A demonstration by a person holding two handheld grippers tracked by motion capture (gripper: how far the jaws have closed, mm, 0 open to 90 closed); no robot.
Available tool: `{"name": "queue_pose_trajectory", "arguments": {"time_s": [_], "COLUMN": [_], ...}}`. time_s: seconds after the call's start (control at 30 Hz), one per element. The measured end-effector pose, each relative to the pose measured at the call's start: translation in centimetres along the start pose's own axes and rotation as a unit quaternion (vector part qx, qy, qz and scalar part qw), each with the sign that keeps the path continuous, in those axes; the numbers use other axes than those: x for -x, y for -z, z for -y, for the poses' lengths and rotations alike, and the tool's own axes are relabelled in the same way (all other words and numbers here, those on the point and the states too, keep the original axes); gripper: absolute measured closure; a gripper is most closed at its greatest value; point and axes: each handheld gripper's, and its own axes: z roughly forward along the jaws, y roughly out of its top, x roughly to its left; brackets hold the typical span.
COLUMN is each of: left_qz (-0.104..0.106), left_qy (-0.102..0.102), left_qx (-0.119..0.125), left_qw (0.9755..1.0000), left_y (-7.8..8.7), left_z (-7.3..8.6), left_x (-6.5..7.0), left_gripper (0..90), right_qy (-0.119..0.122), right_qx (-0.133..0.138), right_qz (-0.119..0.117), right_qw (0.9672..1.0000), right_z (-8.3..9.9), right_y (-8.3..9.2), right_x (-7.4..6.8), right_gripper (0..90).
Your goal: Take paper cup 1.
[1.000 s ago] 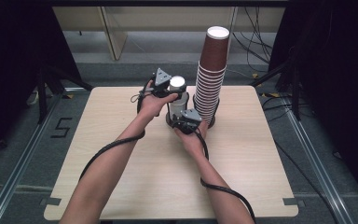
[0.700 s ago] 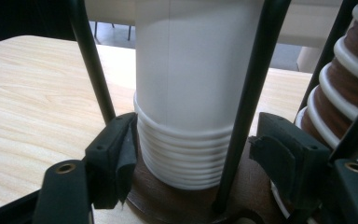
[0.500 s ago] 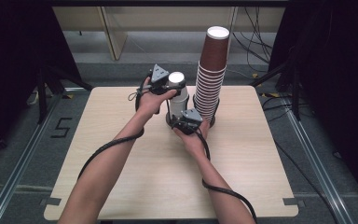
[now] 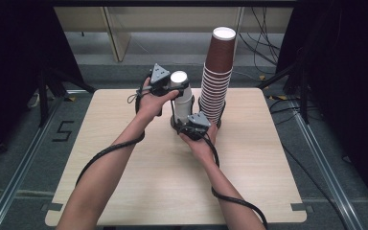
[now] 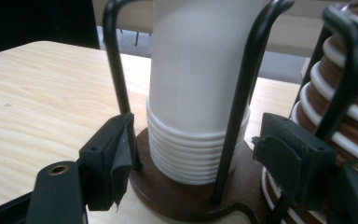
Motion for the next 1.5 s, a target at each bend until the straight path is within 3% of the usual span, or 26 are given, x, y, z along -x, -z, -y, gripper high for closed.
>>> {"name": "queue_pose_trajectory", "arguments": {"time_s": [0.23, 0.3, 0.33, 0.37, 0.4, 0.53, 0.57, 0.6, 0.63, 0.67, 0.7, 0.73, 0.87, 1.07, 1.2, 1.4, 1.5], "left_qz": [0.003, 0.003, 0.004, 0.005, 0.006, 0.009, 0.010, 0.012, 0.012, 0.014, 0.016, 0.016, 0.019, 0.023, 0.026, 0.039, 0.053], "left_qy": [0.001, -0.001, -0.001, -0.002, -0.004, -0.006, -0.007, -0.005, -0.005, -0.003, 0.000, -0.002, -0.007, -0.010, -0.013, -0.025, -0.037], "left_qx": [-0.006, -0.015, -0.018, -0.021, -0.025, -0.032, -0.035, -0.035, -0.034, -0.035, -0.033, -0.033, -0.036, -0.044, -0.055, -0.088, -0.120], "left_qw": [1.0000, 0.9999, 0.9998, 0.9998, 0.9997, 0.9994, 0.9993, 0.9993, 0.9993, 0.9993, 0.9993, 0.9993, 0.9991, 0.9987, 0.9981, 0.9951, 0.9906], "left_y": [1.3, 1.7, 1.9, 2.1, 2.3, 3.3, 3.5, 3.7, 3.9, 4.1, 4.4, 4.5, 5.0, 6.0, 6.6, 7.3, 7.4], "left_z": [0.0, 0.1, 0.2, 0.3, 0.4, 0.5, 0.5, 0.5, 0.5, 0.5, 0.4, 0.4, 0.3, 0.8, 1.3, 2.6, 3.5], "left_x": [0.2, 0.3, 0.4, 0.4, 0.5, 0.7, 0.7, 0.8, 0.8, 0.9, 0.9, 0.9, 1.1, 1.2, 1.2, 1.7, 2.3], "left_gripper": [34.2, 34.3, 34.3, 34.3, 34.3, 34.3, 34.3, 34.3, 34.3, 34.3, 34.3, 34.3, 34.3, 34.3, 34.3, 34.3, 34.4], "right_qy": [0.003, 0.002, 0.017, 0.008, 0.017, 0.009, 0.009, 0.025, 0.008, 0.022, 0.012, 0.024, 0.012, 0.034, 0.028, 0.027, 0.027], "right_qx": [0.000, -0.011, -0.008, -0.009, -0.002, -0.007, -0.006, 0.000, -0.006, -0.001, -0.004, 0.004, 0.008, 0.011, 0.008, 0.010, 0.011], "right_qz": [-0.018, -0.020, -0.025, -0.025, -0.030, -0.040, -0.038, -0.041, -0.044, -0.040, -0.044, -0.044, -0.049, -0.047, -0.054, -0.077, -0.093], "right_qw": [0.9998, 0.9997, 0.9995, 0.9996, 0.9994, 0.9991, 0.9992, 0.9988, 0.9990, 0.9990, 0.9990, 0.9987, 0.9987, 0.9983, 0.9981, 0.9966, 0.9953], "right_z": [0.1, 0.0, -0.1, 0.0, -0.1, -0.5, -0.6, -0.8, -0.8, -1.0, -1.0, -1.2, -1.4, -1.6, -1.5, -1.3, -1.0], "right_y": [1.6, 2.3, 2.4, 2.6, 2.8, 3.8, 4.0, 4.1, 4.4, 4.5, 4.7, 4.9, 5.5, 6.2, 6.7, 7.6, 8.1], "right_x": [0.5, 0.6, 0.8, 0.7, 0.9, 1.0, 1.1, 1.4, 1.3, 1.5, 1.5, 1.7, 1.8, 2.0, 2.1, 2.1, 2.0], "right_gripper": [25.8, 24.5, 24.0, 23.1, 22.6, 21.3, 21.1, 20.9, 20.9, 20.9, 20.9, 20.9, 21.0, 21.0, 21.1, 21.3, 21.6]}}
